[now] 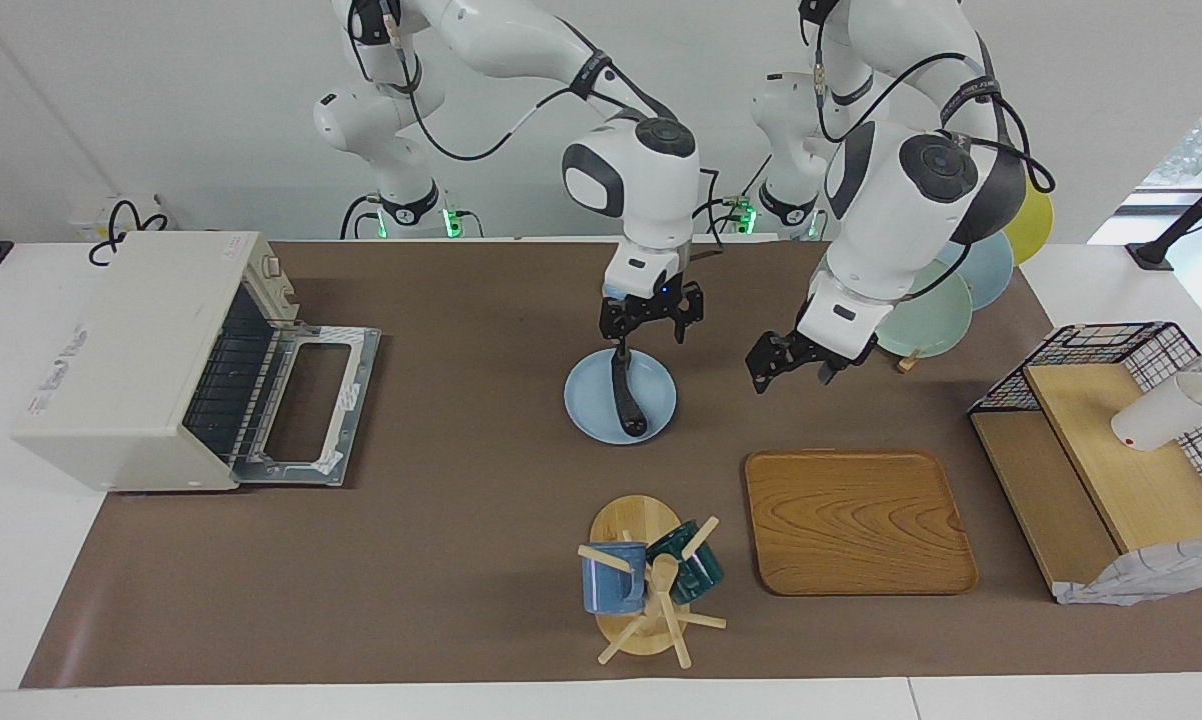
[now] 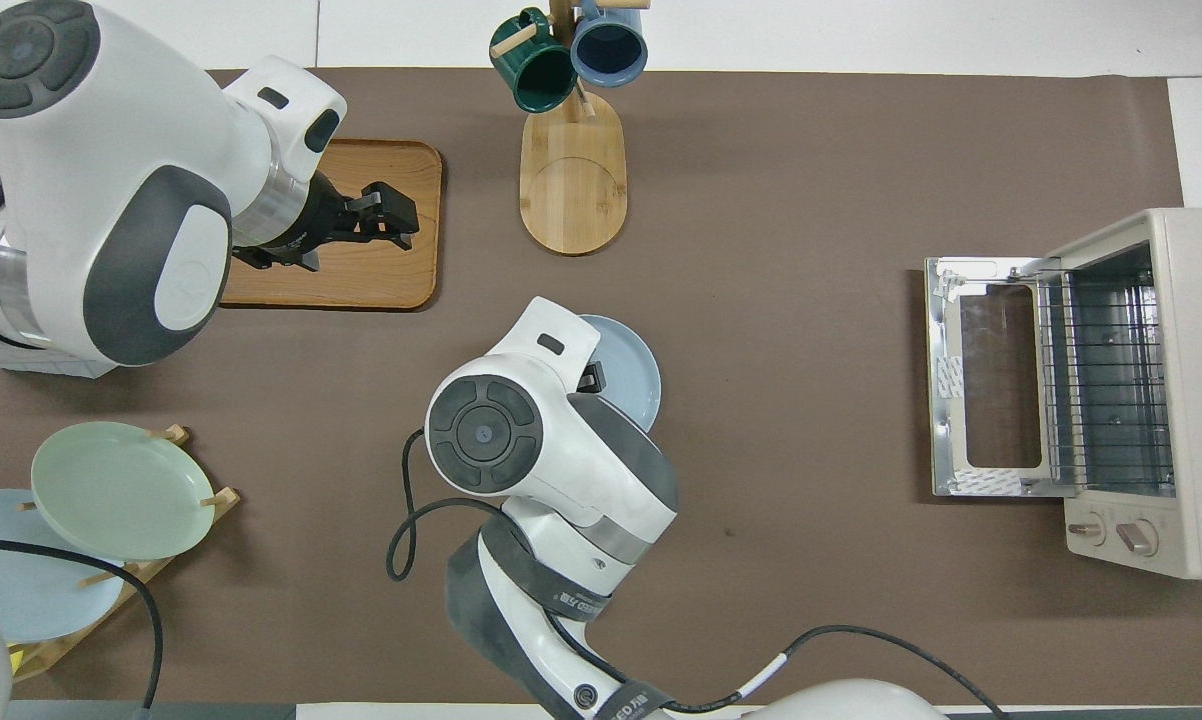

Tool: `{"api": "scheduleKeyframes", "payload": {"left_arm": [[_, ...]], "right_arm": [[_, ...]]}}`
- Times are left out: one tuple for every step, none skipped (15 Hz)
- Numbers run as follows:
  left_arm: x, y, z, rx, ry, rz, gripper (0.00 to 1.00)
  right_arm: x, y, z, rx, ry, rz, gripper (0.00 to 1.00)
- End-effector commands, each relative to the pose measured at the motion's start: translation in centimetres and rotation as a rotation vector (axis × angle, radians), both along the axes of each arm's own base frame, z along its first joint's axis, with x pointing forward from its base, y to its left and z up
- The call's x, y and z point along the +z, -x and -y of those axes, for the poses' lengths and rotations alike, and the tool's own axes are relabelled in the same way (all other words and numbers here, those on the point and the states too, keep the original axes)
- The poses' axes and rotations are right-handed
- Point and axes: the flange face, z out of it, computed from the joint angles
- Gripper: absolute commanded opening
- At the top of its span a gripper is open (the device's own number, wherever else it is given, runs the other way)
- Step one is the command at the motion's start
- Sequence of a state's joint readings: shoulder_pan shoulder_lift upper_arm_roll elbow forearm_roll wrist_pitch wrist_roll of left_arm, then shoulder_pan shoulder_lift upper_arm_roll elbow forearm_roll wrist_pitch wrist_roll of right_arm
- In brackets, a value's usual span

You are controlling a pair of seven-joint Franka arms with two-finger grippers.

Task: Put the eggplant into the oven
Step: 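Withdraw the left gripper while the right gripper grasps the eggplant on the plate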

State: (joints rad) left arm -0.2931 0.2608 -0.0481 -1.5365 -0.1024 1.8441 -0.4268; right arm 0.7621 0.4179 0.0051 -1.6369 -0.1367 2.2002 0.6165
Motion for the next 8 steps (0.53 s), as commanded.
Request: {"api": "scheduleKeyframes", "payload": {"left_arm": [[1.6, 0.5, -1.0, -0.018, 0.009, -0.010, 1.00], [2.2, 0.8, -1.5, -0.036, 0.007, -0.011, 1.00], [3.1, 1.0, -3.0, -0.051, 0.005, -0.018, 1.00], [3.8, 1.2, -5.3, -0.062, -0.001, -0.036, 1.00], [4.9, 1.8, -7.3, -0.082, -0.008, -0.057, 1.00], [6.6, 2.6, -8.4, -0.106, -0.011, -0.049, 1.00], [8.3, 3.4, -9.5, -0.118, -0.011, -0.032, 1.00], [8.9, 3.9, -10.9, -0.110, -0.017, -0.048, 1.00]], "right_arm": [[-3.0, -1.4, 0.2, 0.000, -0.027, 0.039, 1.00], [-4.2, -1.3, 0.1, 0.006, -0.045, 0.049, 0.92], [-5.9, -1.2, 0.0, 0.012, -0.060, 0.058, 0.87], [-6.9, -1.2, 0.1, 0.016, -0.072, 0.066, 0.85], [-7.1, -0.8, -0.5, 0.019, -0.076, 0.064, 0.79], [-7.1, -0.7, -0.7, 0.022, -0.079, 0.065, 0.75], [-7.4, -0.6, -0.8, 0.025, -0.079, 0.067, 0.70], [-8.8, -0.1, -1.4, 0.037, -0.075, 0.060, 0.69]]}}
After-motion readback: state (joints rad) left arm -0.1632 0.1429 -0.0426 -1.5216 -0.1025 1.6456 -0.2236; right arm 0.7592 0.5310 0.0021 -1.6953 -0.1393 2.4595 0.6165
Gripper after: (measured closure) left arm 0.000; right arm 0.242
